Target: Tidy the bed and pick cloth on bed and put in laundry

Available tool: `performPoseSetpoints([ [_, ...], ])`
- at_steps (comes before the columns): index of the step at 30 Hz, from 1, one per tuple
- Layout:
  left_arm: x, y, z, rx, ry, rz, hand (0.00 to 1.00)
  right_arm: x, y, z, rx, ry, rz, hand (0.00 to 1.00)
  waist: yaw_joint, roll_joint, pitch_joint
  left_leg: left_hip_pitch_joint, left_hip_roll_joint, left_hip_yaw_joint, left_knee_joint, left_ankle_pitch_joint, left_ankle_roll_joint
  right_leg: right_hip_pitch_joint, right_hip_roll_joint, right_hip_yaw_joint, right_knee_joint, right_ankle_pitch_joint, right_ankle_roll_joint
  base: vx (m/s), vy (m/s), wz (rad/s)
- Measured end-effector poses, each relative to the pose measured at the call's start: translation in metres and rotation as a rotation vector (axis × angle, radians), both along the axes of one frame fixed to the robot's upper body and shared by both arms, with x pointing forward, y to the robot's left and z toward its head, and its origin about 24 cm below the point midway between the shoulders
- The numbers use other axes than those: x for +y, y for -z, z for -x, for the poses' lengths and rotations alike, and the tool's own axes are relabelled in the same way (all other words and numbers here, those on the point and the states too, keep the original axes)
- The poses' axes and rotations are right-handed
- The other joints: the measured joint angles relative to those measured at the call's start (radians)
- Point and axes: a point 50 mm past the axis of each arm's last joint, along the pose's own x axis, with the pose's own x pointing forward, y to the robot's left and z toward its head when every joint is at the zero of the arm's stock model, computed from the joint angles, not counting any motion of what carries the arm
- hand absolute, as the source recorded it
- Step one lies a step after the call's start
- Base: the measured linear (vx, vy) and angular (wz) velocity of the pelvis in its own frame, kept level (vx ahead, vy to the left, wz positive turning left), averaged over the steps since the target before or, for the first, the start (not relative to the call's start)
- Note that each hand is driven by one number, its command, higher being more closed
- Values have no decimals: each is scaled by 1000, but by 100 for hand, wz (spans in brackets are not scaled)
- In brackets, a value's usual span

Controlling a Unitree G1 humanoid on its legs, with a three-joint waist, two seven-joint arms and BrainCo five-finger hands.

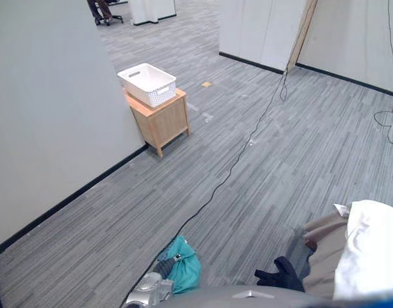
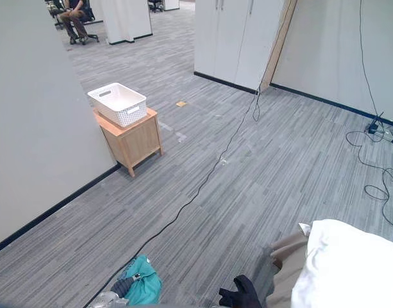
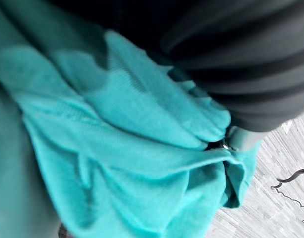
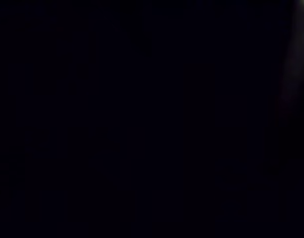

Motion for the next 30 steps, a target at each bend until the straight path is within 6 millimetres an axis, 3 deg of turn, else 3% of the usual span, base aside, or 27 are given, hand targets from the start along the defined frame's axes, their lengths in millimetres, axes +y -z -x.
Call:
performPoseSetpoints([
  [3, 2, 0, -1, -2, -6, -10, 100, 1, 0, -5, -30, 54, -13, 100, -4, -10, 12, 3, -1, 26, -1, -18, 3, -67, -21, 5, 129, -48, 19, -5, -4, -32],
  [5, 1, -2, -7, -13, -8, -14, 100, -2, -2, -8, -62, 131, -18, 100, -12, 2, 48, 29, 21, 31, 3, -39, 22, -183, -44, -41, 354, -75, 34, 12, -21, -22],
  [7, 2, -2, -9, -5, -20, -32, 100, -1, -2, -8, -77, 171, -28, 100, -22, 7, 56, 28, 64, 87, 37, -76, 21, -259, -50, -44, 389, -87, 15, 39, -28, -18],
  [10, 12, -2, -6, 0, -63, -63, 100, 5, -1, -6, -82, 191, -44, 100, -23, -20, 56, 5, 118, 137, 151, -158, -18, -318, -68, -43, 365, -73, 7, 176, -111, -22],
  [12, 14, -3, -9, -10, -83, -80, 100, 6, -1, -6, -83, 185, -46, 100, -25, -27, 49, -73, 169, 137, 326, -275, -38, -342, -70, -43, 386, -84, -5, 326, -234, -17],
  [13, 15, -3, -8, -9, -92, -80, 100, 6, -1, -6, -83, 181, -45, 100, -25, -28, 46, -81, 177, 141, 353, -294, -45, -335, -66, -42, 374, -90, -6, 343, -193, -10],
  [14, 18, -2, -4, -2, -132, -81, 100, 2, -2, -7, -88, 169, -38, 100, -27, -21, 44, -111, 208, 146, 440, -330, -45, -317, -49, -55, 346, -101, -39, 359, -165, 4],
  [15, 13, -4, -11, -38, -159, -62, 100, -5, -4, -12, -101, 127, -10, 100, -31, 21, 54, -231, 286, 132, 719, -317, -22, -303, 1, -63, 336, -130, -62, 549, -251, -7],
  [16, 14, -9, -19, -89, -183, -56, 100, -9, -5, -15, -107, 68, 11, 100, -23, 44, 67, -321, 339, 106, 934, -212, -4, -245, 35, -61, 297, -138, -85, 479, -191, -9],
  [17, 15, -9, -20, -96, -192, -52, 100, -11, -5, -15, -108, 53, 19, 100, -19, 53, 72, -353, 347, 84, 1002, -203, -14, -219, 45, -61, 278, -140, -96, 548, -145, -22],
  [18, 16, -11, -22, -114, -218, -44, 100, -14, -6, -17, -105, 12, 37, 100, -18, 57, 80, -419, 333, 25, 1151, -220, -34, -134, 61, -59, 236, -160, -114, 595, -82, -17],
  [19, 16, -12, -25, -131, -220, -42, 100, -14, -6, -19, -103, -26, 45, 100, -13, 55, 81, -459, 290, 9, 1198, -240, -53, -62, 59, -57, 199, -164, -114, 595, -62, -19],
  [21, 14, -15, -30, -162, -228, -26, 100, -16, -8, -31, -122, -58, 55, 100, 1, 49, 85, -519, 225, 43, 1149, -263, -55, 25, 56, -30, 130, -163, -111, 717, -31, -41],
  [23, 15, -18, -34, -189, -248, -21, 100, -15, -10, -46, -163, -57, 55, 100, 18, 33, 97, -565, 152, 134, 1017, -276, -19, 92, 32, -24, 94, -167, -94, 688, 28, -40],
  [24, 15, -18, -35, -193, -247, -13, 100, -15, -12, -53, -190, -41, 53, 100, 28, 17, 107, -562, 74, 210, 786, -213, 34, 139, 3, -38, 102, -181, -43, 656, 70, -15],
  [25, 9, -16, -30, -176, -244, 10, 100, -17, -13, -52, -203, -28, 55, 100, 29, 35, 101, -529, 28, 251, 511, -48, 67, 174, 14, -40, 119, -195, -11, 794, 107, -16],
  [26, 7, -14, -26, -166, -266, 30, 100, -15, -12, -52, -205, -17, 49, 100, 44, 40, 107, -503, 8, 264, 451, 33, 214, 204, 20, -27, 142, -214, 15, 655, 90, 24],
  [27, 7, -14, -29, -162, -278, 33, 100, -8, -12, -54, -215, -33, 34, 100, 29, 13, 102, -477, -26, 251, 408, 32, 215, 210, -3, -23, 135, -232, -9, 542, 133, 20],
  [28, 6, -13, -30, -153, -266, 41, 100, -4, -14, -68, -250, -65, 30, 100, 39, 20, 104, -448, -32, 246, 355, 39, 203, 192, -7, -18, 84, -233, -28, 351, 123, 26],
  [30, 5, -11, -27, -132, -264, 44, 100, 1, -15, -73, -268, -73, 17, 100, 50, 21, 105, -415, -36, 241, 332, 26, 190, 198, -12, -7, 29, -194, -13, 342, 140, 2],
])
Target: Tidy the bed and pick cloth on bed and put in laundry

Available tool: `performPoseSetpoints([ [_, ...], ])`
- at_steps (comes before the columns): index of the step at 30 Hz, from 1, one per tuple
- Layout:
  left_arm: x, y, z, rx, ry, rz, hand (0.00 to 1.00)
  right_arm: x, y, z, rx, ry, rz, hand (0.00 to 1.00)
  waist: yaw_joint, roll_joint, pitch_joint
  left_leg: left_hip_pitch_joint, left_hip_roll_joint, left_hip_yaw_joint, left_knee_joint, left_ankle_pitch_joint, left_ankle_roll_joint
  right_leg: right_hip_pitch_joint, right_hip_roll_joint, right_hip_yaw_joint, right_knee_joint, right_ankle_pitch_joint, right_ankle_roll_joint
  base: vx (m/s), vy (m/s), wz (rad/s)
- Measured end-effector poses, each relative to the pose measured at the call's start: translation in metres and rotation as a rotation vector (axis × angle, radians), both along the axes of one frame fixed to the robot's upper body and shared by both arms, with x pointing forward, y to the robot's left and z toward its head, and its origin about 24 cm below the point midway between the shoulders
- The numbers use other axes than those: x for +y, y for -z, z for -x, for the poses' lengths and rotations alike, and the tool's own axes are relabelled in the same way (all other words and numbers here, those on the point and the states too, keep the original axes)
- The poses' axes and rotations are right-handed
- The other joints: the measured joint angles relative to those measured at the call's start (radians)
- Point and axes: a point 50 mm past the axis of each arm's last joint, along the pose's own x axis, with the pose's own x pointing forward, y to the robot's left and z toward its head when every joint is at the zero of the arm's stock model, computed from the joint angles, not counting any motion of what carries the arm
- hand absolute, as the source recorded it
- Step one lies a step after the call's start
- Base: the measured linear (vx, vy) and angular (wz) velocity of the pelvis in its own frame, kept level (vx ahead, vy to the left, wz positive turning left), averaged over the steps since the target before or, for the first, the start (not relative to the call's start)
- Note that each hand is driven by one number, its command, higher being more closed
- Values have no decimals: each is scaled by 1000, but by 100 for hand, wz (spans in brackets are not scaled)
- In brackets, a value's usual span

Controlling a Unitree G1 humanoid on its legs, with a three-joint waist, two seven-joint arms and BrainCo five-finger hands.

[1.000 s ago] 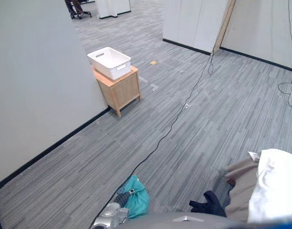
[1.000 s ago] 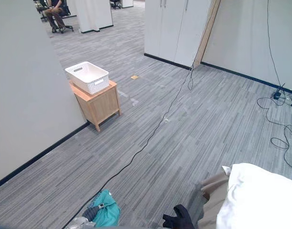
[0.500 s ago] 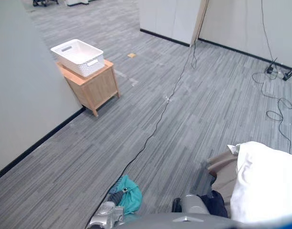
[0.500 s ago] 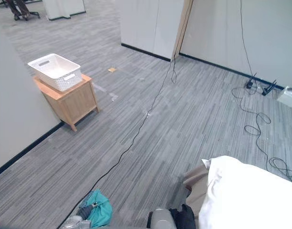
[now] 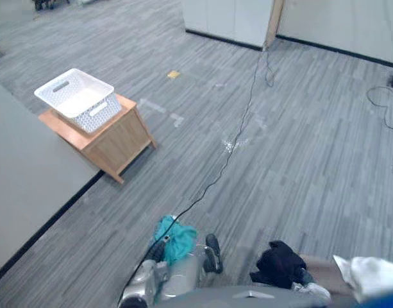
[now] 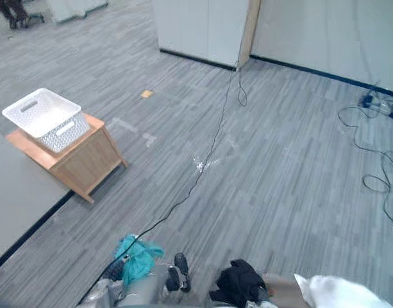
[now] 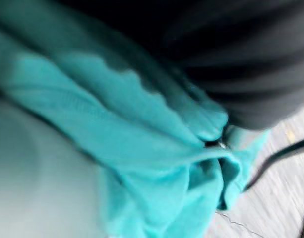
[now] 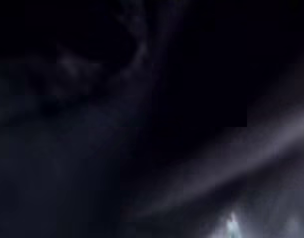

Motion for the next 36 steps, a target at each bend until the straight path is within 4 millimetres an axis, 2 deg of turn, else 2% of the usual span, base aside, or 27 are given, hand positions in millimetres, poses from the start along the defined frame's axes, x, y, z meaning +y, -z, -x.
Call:
performPoseSetpoints([
  [1, 1, 1, 1, 9, 1, -3, 100, 4, -1, -5, -10, -6, -8, 100, 7, -1, -1, 26, -2, -1, 12, -29, -4, 1, -8, 1, -29, 81, 6, 362, 95, 18],
  [3, 3, 2, 5, 26, 0, -9, 100, 7, -1, -8, -11, -7, -13, 100, 7, 1, -9, 43, -4, -7, 42, -73, -20, 18, -17, 4, -28, 123, 29, 291, 39, 10],
  [4, 2, 3, 6, 33, 3, -8, 100, 7, 0, -7, -2, 7, -18, 100, 21, 2, -16, 53, -2, -7, 58, -110, -37, 16, -17, 14, -1, 135, 43, 288, 0, -7],
  [6, 0, 4, 7, 46, 6, -15, 100, 6, 2, -3, 23, 27, -13, 100, 22, 14, -25, 76, -2, -14, 59, -152, -50, -32, -28, 22, 139, 135, 44, 265, -3, -1],
  [7, 1, 5, 10, 57, 9, -16, 100, 4, 3, 1, 32, 44, -10, 100, 20, 9, -25, 115, -11, -21, 39, -176, -68, -117, -53, 23, 361, 146, 71, 209, 9, -1],
  [8, 3, 5, 11, 53, 4, -18, 100, 4, 3, 1, 32, 48, -9, 100, 21, 7, -26, 137, -19, -24, 26, -182, -75, -155, -71, 25, 457, 165, 99, 275, 8, -4],
  [9, 8, 4, 11, 40, -11, -23, 100, 4, 2, -1, 5, 54, -3, 100, 17, -8, -28, 181, -36, -31, -1, -192, -80, -239, -114, 22, 653, 169, 114, 296, -4, 1],
  [10, 12, 5, 15, 42, -8, -27, 100, 3, -2, -9, -39, 56, 8, 100, 9, -19, -29, 229, -41, -45, -20, -204, -86, -315, -132, 14, 777, 124, 95, 290, -11, 8],
  [12, 10, 4, 14, 32, 6, -17, 100, 2, -4, -11, -71, 61, 16, 100, -2, -22, -27, 297, -39, -75, -53, -209, -79, -388, -141, -23, 808, 65, 86, 294, -43, 32],
  [13, 7, 3, 12, 18, 13, 3, 100, 1, -5, -13, -99, 81, 15, 100, -10, -19, -25, 337, -29, -107, -66, -222, -81, -456, -142, -54, 779, 29, 75, 304, -86, 51],
  [15, 6, 3, 12, 6, 12, 15, 100, 2, -8, -19, -139, 92, 16, 100, -23, -17, -22, 367, -1, -141, -70, -240, -93, -531, -141, -96, 693, 15, 64, 367, -173, 79],
  [17, 3, 2, 10, -18, -2, 30, 100, 1, -11, -23, -181, 122, 15, 100, -29, -13, -22, 392, 35, -200, -70, -259, -119, -598, -134, -113, 527, 40, 54, 377, -195, 100],
  [19, -1, -2, 5, -103, 2, 39, 100, 2, -14, -26, -225, 157, 11, 100, -29, -10, -21, 412, 95, -286, -66, -288, -172, -640, -119, -76, 208, 194, 51, 506, -290, 112],
  [20, -1, -2, 5, -118, 3, 40, 100, 2, -15, -26, -233, 162, 11, 100, -28, -11, -19, 418, 104, -298, -65, -295, -183, -640, -116, -61, 157, 229, 53, 677, -423, 97],
  [21, -2, -4, 7, -153, 4, 38, 100, 4, -15, -24, -250, 182, 7, 100, -24, -22, -15, 439, 127, -319, -55, -330, -236, -626, -114, -27, 71, 363, 66, 597, -398, 68],
  [22, -5, -3, 9, -162, -7, 43, 100, 4, -16, -24, -263, 185, 8, 100, -17, 9, -10, 467, 171, -329, -46, -356, -267, -615, -83, -43, 124, 394, 8, 806, -524, 62],
  [23, -12, -4, 9, -181, -5, 56, 100, 0, -20, -29, -297, 190, 21, 100, -17, 34, -9, 469, 200, -323, -44, -349, -277, -631, -71, -59, 184, 338, -11, 444, -290, 31],
  [24, -14, -4, 8, -192, -5, 59, 100, -1, -22, -32, -316, 193, 24, 100, -18, 39, -8, 473, 206, -323, -43, -339, -285, -645, -73, -61, 228, 310, -17, 513, -325, 19],
  [25, -17, -5, 11, -210, -4, 57, 100, 2, -26, -41, -351, 184, 23, 100, -21, 38, -6, 490, 227, -326, -22, -306, -314, -671, -71, -68, 349, 208, -41, 505, -332, 9],
  [27, -17, -5, 11, -216, -12, 56, 100, 6, -27, -44, -361, 168, 17, 100, -17, 43, -7, 455, 253, -332, 101, -291, -321, -651, -50, -81, 375, 143, -48, 491, -337, 0],
  [28, -15, -7, 10, -231, -18, 56, 100, 9, -28, -46, -367, 148, 11, 100, -15, 45, -7, 387, 270, -347, 261, -256, -310, -620, -29, -89, 360, 119, -55, 333, -271, 4],
  [29, -15, -9, 10, -260, -19, 63, 100, 15, -28, -49, -373, 115, 2, 100, -18, 49, -5, 265, 296, -385, 499, -187, -310, -560, 12, -104, 296, 112, -58, 416, -297, 4],
  [30, -16, -11, 10, -288, -15, 70, 100, 17, -28, -48, -372, 99, 1, 100, -13, 64, -4, 188, 320, -385, 654, -193, -311, -501, 46, -109, 238, 113, -58, 511, -296, -4],
  [31, -15, -15, 8, -323, -9, 70, 100, 18, -27, -46, -365, 87, -4, 100, -4, 62, 5, 119, 314, -377, 773, -212, -310, -427, 74, -108, 165, 120, -66, 551, -223, -23],
  [33, -16, -19, 4, -366, -13, 85, 100, 17, -26, -44, -354, 84, -2, 100, 10, 60, 6, 46, 260, -349, 784, -260, -298, -335, 83, -97, 91, 137, -92, 453, -125, -35],
  [35, -17, -23, 3, -403, -44, 113, 100, 15, -28, -49, -364, 56, 6, 100, 28, 59, 7, 2, 180, -242, 555, -306, -280, -249, 77, -55, 23, 139, -93, 405, -29, -60],
  [36, -17, -23, 2, -408, -49, 116, 100, 15, -28, -49, -366, 49, 10, 100, 30, 58, 7, -2, 165, -222, 501, -305, -279, -237, 71, -53, 16, 138, -93, 465, 55, -53],
])
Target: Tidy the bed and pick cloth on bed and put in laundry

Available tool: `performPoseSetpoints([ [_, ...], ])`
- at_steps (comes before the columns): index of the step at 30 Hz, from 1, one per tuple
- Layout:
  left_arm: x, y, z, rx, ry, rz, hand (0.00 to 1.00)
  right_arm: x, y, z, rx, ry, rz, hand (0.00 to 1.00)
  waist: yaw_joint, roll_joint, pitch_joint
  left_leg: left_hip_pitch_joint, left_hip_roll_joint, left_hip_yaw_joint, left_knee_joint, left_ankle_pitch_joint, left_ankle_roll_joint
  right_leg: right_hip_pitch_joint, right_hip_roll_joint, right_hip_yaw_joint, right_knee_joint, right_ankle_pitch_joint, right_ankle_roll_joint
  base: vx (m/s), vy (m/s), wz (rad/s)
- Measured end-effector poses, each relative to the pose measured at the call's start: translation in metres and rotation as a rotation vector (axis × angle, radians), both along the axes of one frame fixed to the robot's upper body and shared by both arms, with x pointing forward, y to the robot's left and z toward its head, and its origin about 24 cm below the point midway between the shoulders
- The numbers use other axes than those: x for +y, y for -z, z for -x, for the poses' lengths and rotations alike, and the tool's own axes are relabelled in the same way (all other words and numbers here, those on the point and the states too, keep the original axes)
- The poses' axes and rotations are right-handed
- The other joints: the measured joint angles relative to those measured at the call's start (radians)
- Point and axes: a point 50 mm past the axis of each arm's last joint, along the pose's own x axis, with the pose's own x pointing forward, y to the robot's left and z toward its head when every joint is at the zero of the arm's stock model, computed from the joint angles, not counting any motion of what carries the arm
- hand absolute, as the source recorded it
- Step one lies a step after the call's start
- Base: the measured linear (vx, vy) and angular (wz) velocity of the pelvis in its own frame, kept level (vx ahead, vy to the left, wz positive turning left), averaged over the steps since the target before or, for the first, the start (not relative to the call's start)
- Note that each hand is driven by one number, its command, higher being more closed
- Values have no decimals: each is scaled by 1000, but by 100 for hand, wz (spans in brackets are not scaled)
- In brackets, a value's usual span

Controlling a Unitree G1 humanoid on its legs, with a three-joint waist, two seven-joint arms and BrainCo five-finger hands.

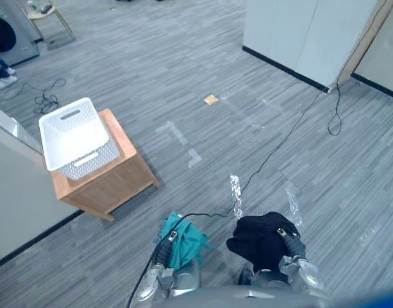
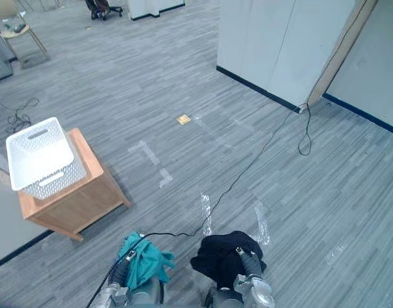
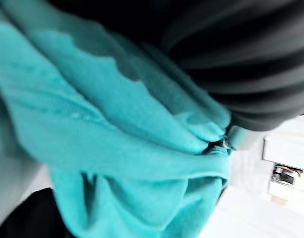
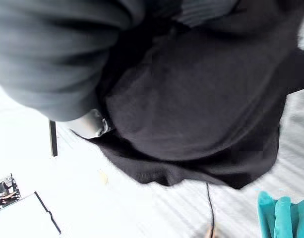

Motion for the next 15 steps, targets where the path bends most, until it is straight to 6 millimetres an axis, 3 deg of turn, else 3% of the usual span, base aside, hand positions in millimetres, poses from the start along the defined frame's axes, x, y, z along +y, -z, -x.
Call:
performPoseSetpoints([
  [2, 3, -2, -3, -21, -23, 13, 100, 0, -1, 0, -8, -25, 9, 100, -1, -11, 10, 0, -62, 96, -268, 63, 21, 52, -27, 0, -27, -10, 17, 527, 122, -27],
  [3, 2, -3, -4, -31, -43, 28, 100, -1, -1, 3, -11, -35, 13, 100, -2, -8, 9, 5, -77, 149, -426, 171, 29, 79, -32, -7, -39, -21, 36, 445, 137, -16],
  [4, 3, -4, -6, -41, -65, 44, 100, 2, 0, 7, -3, -53, 11, 100, 4, -21, 13, 46, -97, 213, -494, 250, 129, 122, -50, -7, -63, -35, 59, 477, 163, -1],
  [6, 4, -7, -14, -68, -67, 51, 100, 6, 0, 7, -22, -68, 9, 100, -6, -46, 9, 65, -139, 232, -531, 255, 134, 143, -82, -47, -92, -9, 104, 500, 184, 43],
  [7, 3, -13, -26, -108, -36, 54, 100, 9, -2, 5, -38, -71, 6, 100, -15, -63, 17, 39, -136, 299, -467, 252, 146, 167, -93, -76, -120, 32, 134, 446, 194, 72],
  [8, 0, -15, -28, -125, -17, 69, 100, 15, -2, 3, -42, -76, -5, 100, -10, -67, 25, 2, -93, 398, -325, 215, 175, 210, -83, -81, -141, 90, 141, 335, 153, 49],
  [9, -1, -14, -25, -119, -16, 74, 100, 17, -1, 4, -40, -80, -9, 100, 2, -73, 20, 1, -98, 420, -321, 182, 164, 225, -89, -80, -139, 97, 147, 250, 136, 28],
  [10, -6, -13, -19, -114, -4, 90, 100, 17, -2, 6, -52, -91, 0, 100, 5, -47, -6, 34, -92, 422, -440, 204, 186, 245, -67, -88, -114, 101, 154, 280, 186, 31],
  [11, -7, -12, -14, -106, 2, 94, 100, 16, -3, 5, -53, -96, 6, 100, 2, -45, -32, 69, -103, 427, -464, 128, 251, 244, -68, -88, -53, 84, 170, 232, 163, 41],
  [12, -6, -12, -14, -104, -5, 95, 100, 17, -4, 3, -60, -98, 5, 100, 5, -51, -34, 82, -117, 424, -469, 126, 245, 235, -85, -87, -9, 77, 177, 287, 161, 40],
  [13, -7, -13, -14, -107, -19, 105, 100, 14, -7, -2, -82, -103, 16, 100, 7, -61, -38, 104, -133, 413, -488, 108, 239, 152, -126, -86, 200, 58, 208, 277, 110, 28],
  [15, -4, -14, -14, -102, -19, 98, 100, 15, -13, -10, -118, -109, 20, 100, 19, -75, -36, 122, -160, 371, -488, 91, 242, 23, -187, -82, 499, 92, 249, 374, 133, 46],
])
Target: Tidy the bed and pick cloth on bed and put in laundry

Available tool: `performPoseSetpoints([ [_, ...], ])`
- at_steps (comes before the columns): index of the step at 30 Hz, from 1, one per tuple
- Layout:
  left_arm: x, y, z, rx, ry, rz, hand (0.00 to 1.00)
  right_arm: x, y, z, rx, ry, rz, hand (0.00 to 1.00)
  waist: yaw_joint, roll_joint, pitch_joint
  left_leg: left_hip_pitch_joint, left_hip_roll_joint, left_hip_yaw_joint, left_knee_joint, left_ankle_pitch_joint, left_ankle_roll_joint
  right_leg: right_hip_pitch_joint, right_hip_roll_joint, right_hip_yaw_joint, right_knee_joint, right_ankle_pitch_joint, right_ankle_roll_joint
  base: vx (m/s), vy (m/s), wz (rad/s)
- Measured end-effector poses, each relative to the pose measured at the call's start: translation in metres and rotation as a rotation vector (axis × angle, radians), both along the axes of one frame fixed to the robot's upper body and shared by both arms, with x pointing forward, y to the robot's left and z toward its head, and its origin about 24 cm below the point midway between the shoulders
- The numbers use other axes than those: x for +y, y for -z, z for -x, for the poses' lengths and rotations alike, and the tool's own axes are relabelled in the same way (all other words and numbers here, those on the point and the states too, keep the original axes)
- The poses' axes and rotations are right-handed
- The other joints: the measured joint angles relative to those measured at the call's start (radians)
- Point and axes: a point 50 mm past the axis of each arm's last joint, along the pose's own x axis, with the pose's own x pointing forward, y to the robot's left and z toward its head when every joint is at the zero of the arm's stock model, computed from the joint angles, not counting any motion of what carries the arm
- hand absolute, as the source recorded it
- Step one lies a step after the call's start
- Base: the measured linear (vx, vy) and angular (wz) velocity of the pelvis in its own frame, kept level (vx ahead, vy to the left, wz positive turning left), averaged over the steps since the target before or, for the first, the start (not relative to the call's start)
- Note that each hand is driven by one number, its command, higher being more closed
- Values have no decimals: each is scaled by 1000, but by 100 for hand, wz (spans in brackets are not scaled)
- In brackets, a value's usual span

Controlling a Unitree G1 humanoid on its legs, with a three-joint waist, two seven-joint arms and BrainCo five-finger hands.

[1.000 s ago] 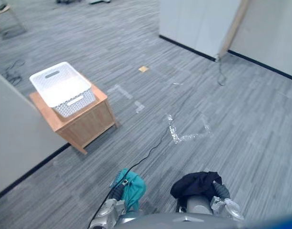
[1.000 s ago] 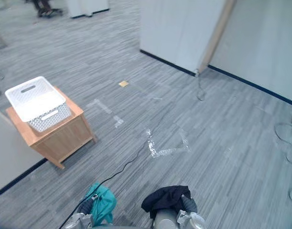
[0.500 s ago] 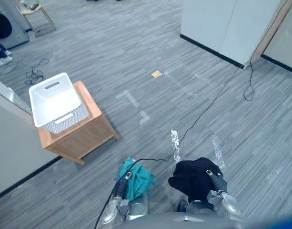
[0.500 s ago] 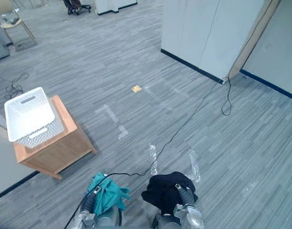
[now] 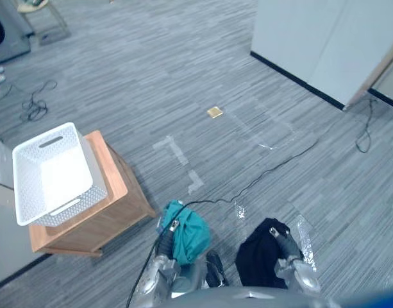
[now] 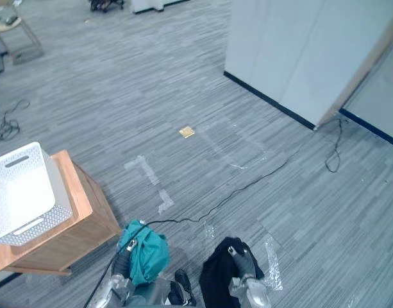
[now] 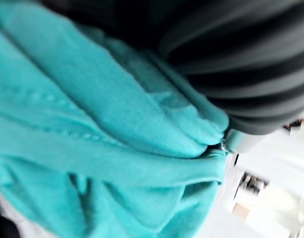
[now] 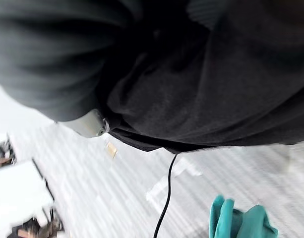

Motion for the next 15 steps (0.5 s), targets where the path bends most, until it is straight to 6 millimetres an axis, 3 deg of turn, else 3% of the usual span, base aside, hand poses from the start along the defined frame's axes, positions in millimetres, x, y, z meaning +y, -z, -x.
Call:
performPoseSetpoints([
  [1, -1, 1, -1, 14, 1, -3, 100, 0, -2, -2, -12, -4, 1, 100, -9, -9, 6, 29, -14, -32, -13, -3, 2, -57, -31, 6, 151, -6, -3, 475, 102, 105],
  [2, -1, 3, 3, 51, -4, -21, 100, 1, -3, -3, -18, -9, 0, 100, -17, -1, 13, 105, -23, -101, -45, -3, 1, -123, -52, 1, 326, -58, -33, 471, 81, 102],
  [3, -1, 4, 4, 58, -4, -26, 100, 2, -3, -2, -19, -13, 1, 100, -20, 2, 14, 127, -22, -119, -55, -3, 1, -134, -52, 2, 346, -70, -38, 355, 36, 103],
  [4, -2, 4, 5, 66, 2, -35, 100, 2, -4, -1, -24, -23, 3, 100, -22, 3, 14, 161, -22, -154, -68, -2, 0, -158, -50, 6, 357, -89, -45, 264, -30, 113],
  [5, -2, 2, 3, 57, 11, -46, 100, 3, -6, 1, -40, -24, -1, 100, -27, 9, 17, 200, -21, -229, -92, -7, -9, -230, -35, 30, 326, -120, -83, 313, -83, 140],
  [7, -3, 1, -1, 48, 21, -48, 100, 0, -9, -2, -62, -16, 9, 100, -46, 2, 22, 220, -14, -326, -103, -9, -12, -307, -21, 63, 204, -162, -90, 298, -139, 149],
  [8, -6, 0, -3, 46, 37, -44, 100, -4, -9, -2, -62, -4, 16, 100, -53, 13, 28, 226, -8, -373, -104, -11, -17, -333, -15, 77, 126, -166, -90, 212, -147, 160],
  [11, -9, -1, -6, 39, 78, -60, 100, -19, -6, 12, -47, 70, 9, 100, -58, 20, 31, 249, 23, -517, -98, -38, -63, -390, -12, 146, -227, -82, -74, 330, -283, 157],
  [13, 0, 2, 4, 64, 73, -90, 100, -26, -2, 28, -79, 92, -63, 100, -45, 21, 34, 264, 68, -595, -49, -105, -117, -404, -7, 190, -414, 14, -66, 376, -372, 111],
  [14, 3, 3, 7, 69, 70, -98, 100, -25, -2, 31, -91, 85, -70, 100, -44, 16, 32, 263, 75, -605, -32, -127, -131, -407, -8, 192, -427, 19, -68, 408, -432, 81],
  [15, 7, 5, 13, 84, 58, -107, 100, -24, -4, 34, -118, 66, -77, 100, -45, 7, 25, 266, 103, -621, 14, -180, -166, -412, 0, 190, -390, 90, -71, 341, -361, 48],
])
